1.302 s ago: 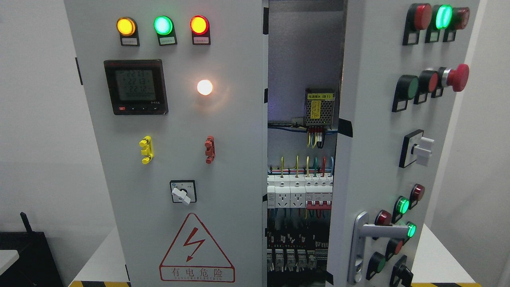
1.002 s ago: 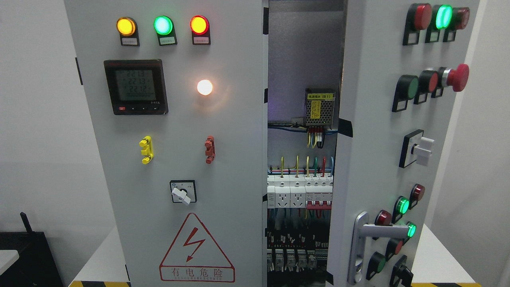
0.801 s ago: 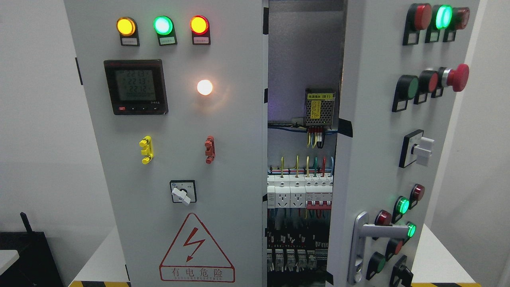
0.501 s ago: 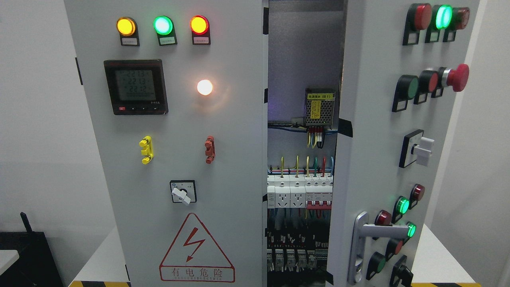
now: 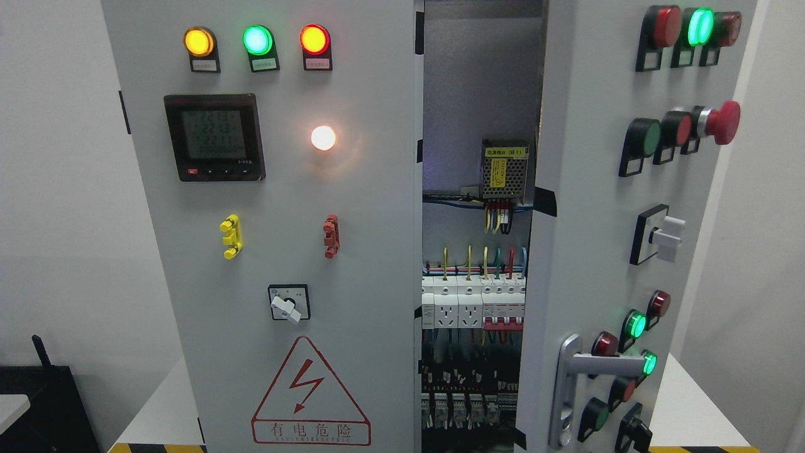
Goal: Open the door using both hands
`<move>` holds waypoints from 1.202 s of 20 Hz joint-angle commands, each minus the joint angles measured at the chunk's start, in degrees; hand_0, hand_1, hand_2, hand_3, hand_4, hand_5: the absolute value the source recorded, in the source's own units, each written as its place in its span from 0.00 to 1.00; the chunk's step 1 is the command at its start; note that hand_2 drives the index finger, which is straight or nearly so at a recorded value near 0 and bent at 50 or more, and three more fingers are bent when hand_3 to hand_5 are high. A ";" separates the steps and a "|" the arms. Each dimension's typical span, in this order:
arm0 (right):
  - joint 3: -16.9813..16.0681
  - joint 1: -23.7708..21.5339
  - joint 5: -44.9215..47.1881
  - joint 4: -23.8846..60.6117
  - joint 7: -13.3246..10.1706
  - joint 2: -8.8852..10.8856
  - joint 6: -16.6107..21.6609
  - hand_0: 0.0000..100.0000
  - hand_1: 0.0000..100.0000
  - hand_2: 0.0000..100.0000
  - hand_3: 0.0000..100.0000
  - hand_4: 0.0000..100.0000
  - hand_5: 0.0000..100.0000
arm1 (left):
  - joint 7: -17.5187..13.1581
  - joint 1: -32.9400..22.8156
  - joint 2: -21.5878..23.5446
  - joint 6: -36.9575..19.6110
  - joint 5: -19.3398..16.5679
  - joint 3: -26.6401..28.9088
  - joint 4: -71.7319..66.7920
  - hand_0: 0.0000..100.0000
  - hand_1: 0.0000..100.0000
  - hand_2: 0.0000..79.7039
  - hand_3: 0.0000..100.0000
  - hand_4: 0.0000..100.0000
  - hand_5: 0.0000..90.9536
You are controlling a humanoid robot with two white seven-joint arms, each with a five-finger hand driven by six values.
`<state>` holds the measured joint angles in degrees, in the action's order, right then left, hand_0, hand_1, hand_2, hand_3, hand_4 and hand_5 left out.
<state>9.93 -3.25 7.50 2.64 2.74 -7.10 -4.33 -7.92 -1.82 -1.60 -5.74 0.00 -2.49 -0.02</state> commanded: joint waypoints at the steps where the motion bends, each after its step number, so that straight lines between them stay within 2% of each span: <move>1: 0.00 0.00 -0.03 0.00 -0.02 -0.02 0.03 0.38 0.00 0.00 0.00 0.00 0.00 | -0.07 -9.66 4.99 0.03 1.75 -0.32 24.99 0.00 0.00 0.00 0.00 0.00 0.00; 3: 0.00 0.00 0.06 0.00 0.07 -0.01 0.03 0.38 0.00 0.00 0.00 0.00 0.00 | -0.77 -17.83 10.45 -0.06 3.50 0.38 42.74 0.00 0.00 0.00 0.00 0.00 0.00; 5: 0.00 0.00 -0.03 0.00 0.07 -0.02 0.03 0.38 0.00 0.00 0.00 0.00 0.00 | -2.96 -24.95 13.36 0.12 9.28 3.52 60.14 0.00 0.00 0.00 0.00 0.00 0.00; 8: 0.00 0.00 -0.03 0.00 0.07 -0.02 0.03 0.38 0.00 0.00 0.00 0.00 0.00 | -7.36 -33.67 18.11 0.21 17.98 12.66 83.09 0.00 0.00 0.00 0.00 0.00 0.00; 9: 0.00 0.00 -0.03 0.00 -0.02 -0.02 0.03 0.38 0.00 0.00 0.00 0.00 0.00 | -8.41 -36.12 20.12 0.21 21.93 16.43 89.52 0.00 0.00 0.00 0.00 0.00 0.00; 10: 0.00 0.00 -0.03 0.00 -0.02 0.07 0.03 0.38 0.00 0.00 0.00 0.00 0.00 | -9.21 -38.50 22.75 0.12 26.84 20.38 94.72 0.00 0.00 0.00 0.00 0.00 0.00; 11: 0.00 0.00 0.06 0.00 0.07 0.07 0.03 0.38 0.00 0.00 0.00 0.00 0.00 | -9.56 -40.78 26.26 0.12 33.24 24.07 99.12 0.00 0.00 0.00 0.00 0.00 0.00; 14: 0.00 0.00 -0.03 0.00 -0.02 -0.02 0.03 0.38 0.00 0.00 0.00 0.00 0.00 | -11.40 -47.82 40.66 0.21 56.70 38.47 103.38 0.00 0.00 0.00 0.00 0.00 0.00; 15: 0.00 0.00 -0.03 0.00 -0.02 -0.02 0.03 0.38 0.00 0.00 0.00 0.00 0.00 | -13.76 -49.93 44.97 0.55 63.65 43.49 103.12 0.00 0.00 0.00 0.00 0.00 0.00; 17: 0.00 0.00 -0.03 0.00 0.07 -0.02 0.03 0.38 0.00 0.00 0.00 0.00 0.00 | -21.22 -54.58 50.88 0.91 72.21 51.41 102.86 0.00 0.00 0.00 0.00 0.00 0.00; 19: 0.00 0.00 -0.03 0.00 0.07 -0.02 0.03 0.38 0.00 0.00 0.00 0.00 0.00 | -29.39 -56.53 53.71 0.91 75.14 54.60 103.20 0.00 0.00 0.00 0.00 0.00 0.00; 21: 0.00 0.00 -0.03 0.00 0.07 -0.02 0.03 0.38 0.00 0.00 0.00 0.00 0.00 | -36.43 -56.45 55.99 0.91 75.67 54.96 103.03 0.00 0.00 0.00 0.00 0.00 0.00; 22: 0.00 0.00 -0.03 0.00 0.07 0.07 0.03 0.38 0.00 0.00 0.00 0.00 0.00 | -38.81 -56.45 56.70 0.91 76.19 55.31 102.94 0.00 0.00 0.00 0.00 0.00 0.00; 24: 0.00 0.00 -0.03 0.00 -0.02 -0.01 0.03 0.38 0.00 0.00 0.00 0.00 0.00 | -41.72 -56.45 57.93 0.91 78.30 55.75 103.03 0.00 0.00 0.00 0.00 0.00 0.00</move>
<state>9.93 -3.25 7.48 2.63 2.78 -7.10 -4.33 -43.79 -53.92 36.82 -4.90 67.06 33.93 84.58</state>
